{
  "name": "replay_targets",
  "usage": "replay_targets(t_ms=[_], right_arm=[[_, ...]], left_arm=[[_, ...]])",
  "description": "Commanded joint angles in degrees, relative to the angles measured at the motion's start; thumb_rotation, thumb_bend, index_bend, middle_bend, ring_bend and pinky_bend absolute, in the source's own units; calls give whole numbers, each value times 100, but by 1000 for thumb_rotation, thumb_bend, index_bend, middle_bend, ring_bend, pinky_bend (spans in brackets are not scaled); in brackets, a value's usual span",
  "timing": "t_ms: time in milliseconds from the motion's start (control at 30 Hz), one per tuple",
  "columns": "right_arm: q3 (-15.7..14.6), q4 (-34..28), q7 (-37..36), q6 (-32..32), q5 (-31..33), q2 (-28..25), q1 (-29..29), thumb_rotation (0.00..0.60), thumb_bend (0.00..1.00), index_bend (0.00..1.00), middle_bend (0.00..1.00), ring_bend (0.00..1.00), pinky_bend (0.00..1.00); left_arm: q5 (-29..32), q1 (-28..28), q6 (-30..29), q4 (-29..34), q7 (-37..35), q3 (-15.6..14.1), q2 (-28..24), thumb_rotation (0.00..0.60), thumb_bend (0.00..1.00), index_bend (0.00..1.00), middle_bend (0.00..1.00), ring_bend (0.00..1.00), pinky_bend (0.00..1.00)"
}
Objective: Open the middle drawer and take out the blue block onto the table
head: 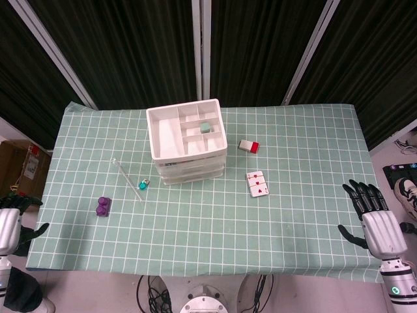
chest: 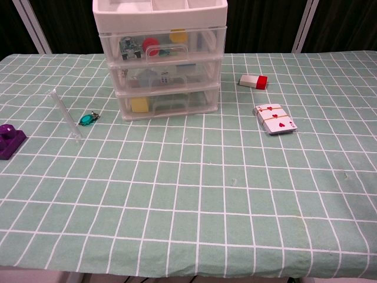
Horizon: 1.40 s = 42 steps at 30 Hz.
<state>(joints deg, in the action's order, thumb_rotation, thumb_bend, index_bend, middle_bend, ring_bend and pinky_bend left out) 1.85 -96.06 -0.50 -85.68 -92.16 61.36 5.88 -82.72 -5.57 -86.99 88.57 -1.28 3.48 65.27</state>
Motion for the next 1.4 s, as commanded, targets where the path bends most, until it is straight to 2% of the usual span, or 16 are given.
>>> replay_targets(t_ms=[33, 267, 400, 700, 800, 867, 933, 967, 1100, 1167, 1267, 1400], right_arm=[[15, -6, 19, 60, 32, -4, 34, 600, 158, 0, 39, 0, 0], [19, -21, 77, 129, -1, -1, 94, 600, 159, 0, 39, 0, 0], [13, 2, 94, 165, -23, 42, 124, 600, 158, 0, 39, 0, 0], [49, -15, 245, 357, -6, 99, 270, 600, 166, 0, 48, 0, 0], [87, -71, 446, 511, -156, 173, 456, 600, 171, 0, 97, 0, 9], [124, -147, 743, 758, -357, 244, 708, 600, 175, 0, 197, 15, 61], [174, -288, 1111, 1069, -559, 292, 998, 600, 176, 0, 281, 75, 129], [228, -400, 1390, 1300, -692, 337, 1214, 600, 176, 0, 338, 142, 190], [507, -693, 2579, 2206, -846, 603, 1943, 600, 177, 4, 533, 458, 465], [692, -689, 3271, 2690, -746, 890, 2309, 600, 199, 46, 669, 657, 638], [932, -468, 4265, 3218, -528, 1412, 2754, 600, 292, 107, 787, 811, 813], [1141, 10, 5189, 3676, -115, 2080, 3190, 600, 428, 140, 879, 921, 933]], left_arm=[[-7, 2, 13, 0, 40, 1, 13, 600, 134, 412, 395, 302, 278], [-134, 7, -91, -66, 302, 7, 71, 600, 134, 396, 389, 300, 275], [-256, 0, -123, -85, 564, -33, 92, 600, 135, 358, 318, 243, 237], [-329, -61, 24, -21, 671, -77, 108, 600, 135, 354, 313, 240, 232], [-375, -95, 88, -30, 642, -98, 110, 600, 135, 354, 313, 240, 232], [-462, -131, 136, -45, 629, -136, 104, 600, 135, 354, 313, 240, 232], [-527, -151, 143, -47, 608, -154, 111, 600, 135, 354, 314, 240, 232], [-556, -155, 137, -48, 585, -161, 118, 600, 135, 354, 314, 240, 232], [-613, -141, 87, -80, 501, -176, 163, 600, 135, 354, 313, 241, 232], [-617, -117, 46, -112, 460, -178, 191, 600, 135, 354, 314, 241, 232], [-616, -69, -19, -175, 371, -189, 231, 600, 135, 354, 313, 241, 232], [-556, 9, -94, -258, 226, -186, 278, 600, 134, 354, 314, 241, 232]])
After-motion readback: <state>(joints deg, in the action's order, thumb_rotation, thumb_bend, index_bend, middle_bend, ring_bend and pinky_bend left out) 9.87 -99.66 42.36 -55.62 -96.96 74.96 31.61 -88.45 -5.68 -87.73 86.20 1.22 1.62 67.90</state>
